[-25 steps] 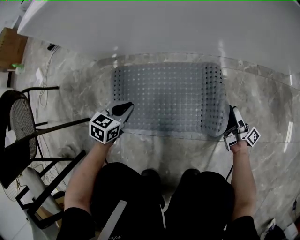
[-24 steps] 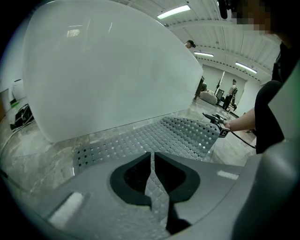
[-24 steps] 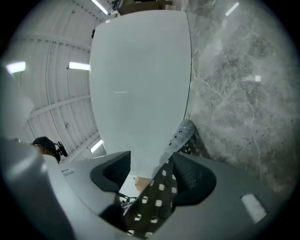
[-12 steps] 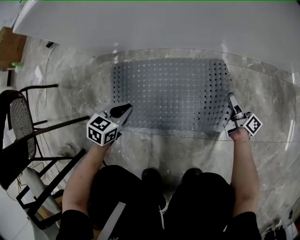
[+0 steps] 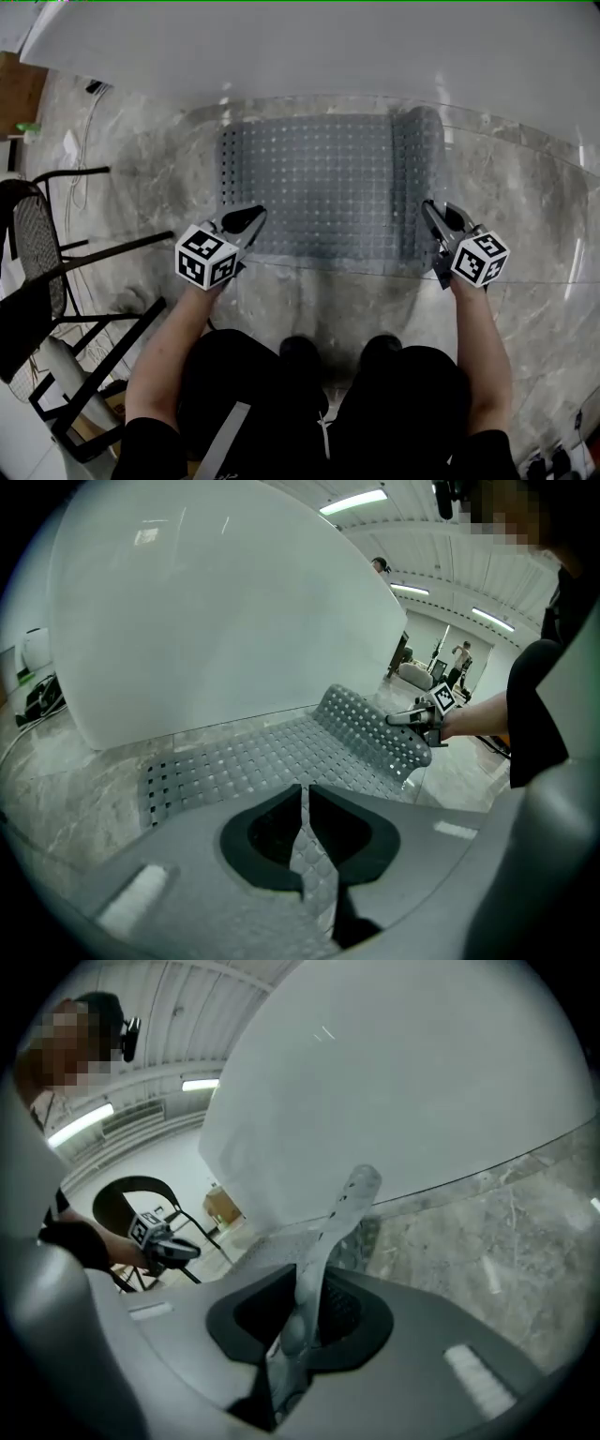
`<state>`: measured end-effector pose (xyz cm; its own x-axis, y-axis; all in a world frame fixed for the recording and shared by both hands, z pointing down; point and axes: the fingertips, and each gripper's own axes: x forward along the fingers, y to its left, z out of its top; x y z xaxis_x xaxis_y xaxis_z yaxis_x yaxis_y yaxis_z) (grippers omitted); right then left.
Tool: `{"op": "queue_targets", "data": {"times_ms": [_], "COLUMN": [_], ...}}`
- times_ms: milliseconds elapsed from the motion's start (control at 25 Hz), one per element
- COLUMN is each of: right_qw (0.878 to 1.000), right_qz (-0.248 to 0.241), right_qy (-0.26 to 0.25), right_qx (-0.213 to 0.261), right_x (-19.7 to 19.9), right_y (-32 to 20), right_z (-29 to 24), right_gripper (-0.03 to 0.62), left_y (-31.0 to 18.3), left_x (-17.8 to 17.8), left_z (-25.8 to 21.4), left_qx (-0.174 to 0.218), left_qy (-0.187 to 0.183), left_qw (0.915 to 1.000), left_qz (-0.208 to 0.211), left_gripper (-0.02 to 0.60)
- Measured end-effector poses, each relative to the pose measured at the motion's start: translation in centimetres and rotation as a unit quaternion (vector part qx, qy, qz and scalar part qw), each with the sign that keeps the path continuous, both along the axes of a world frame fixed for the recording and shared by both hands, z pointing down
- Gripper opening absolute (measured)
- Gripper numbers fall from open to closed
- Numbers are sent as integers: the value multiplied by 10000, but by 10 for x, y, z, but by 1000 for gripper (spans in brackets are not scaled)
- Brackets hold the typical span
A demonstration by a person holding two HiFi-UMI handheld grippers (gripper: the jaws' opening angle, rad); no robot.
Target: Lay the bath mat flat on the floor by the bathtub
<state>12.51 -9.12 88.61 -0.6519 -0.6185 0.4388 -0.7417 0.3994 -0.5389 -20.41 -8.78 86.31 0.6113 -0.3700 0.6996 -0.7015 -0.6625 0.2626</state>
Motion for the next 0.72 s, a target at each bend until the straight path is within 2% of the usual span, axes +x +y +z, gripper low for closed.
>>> {"op": "queue_targets", "data": {"times_ms": [160, 240, 360, 440, 600, 720], "right_qw": [9912, 9831, 9742, 9675, 9612, 9624], "right_qz": [779, 1047, 1485, 1832, 2279, 2302], "right_qy": [952, 1303, 1262, 1181, 1107, 1075], "right_qx": [-491, -741, -1139, -1279, -1094, -962], "right_x": [51, 78, 107, 121, 138, 143], "right_y": [-8, -8, -1, 6, 14, 15], "right_z": [35, 49, 65, 68, 57, 50], "right_gripper": [39, 67, 184, 209, 205, 180], "left_y": [0, 0, 1, 1, 1, 1], "left_x": [1, -1, -5, -8, -10, -11], "left_z": [0, 0, -1, -2, -2, 0], "left_qx": [1, 1, 10, 14, 12, 8], "left_qy": [-10, -16, -5, 10, 37, 23], "left_qw": [10000, 10000, 10000, 10000, 9999, 9999], "left_qz": [60, 43, -18, -67, -124, -152], "left_gripper": [32, 32, 32, 32, 32, 32]}}
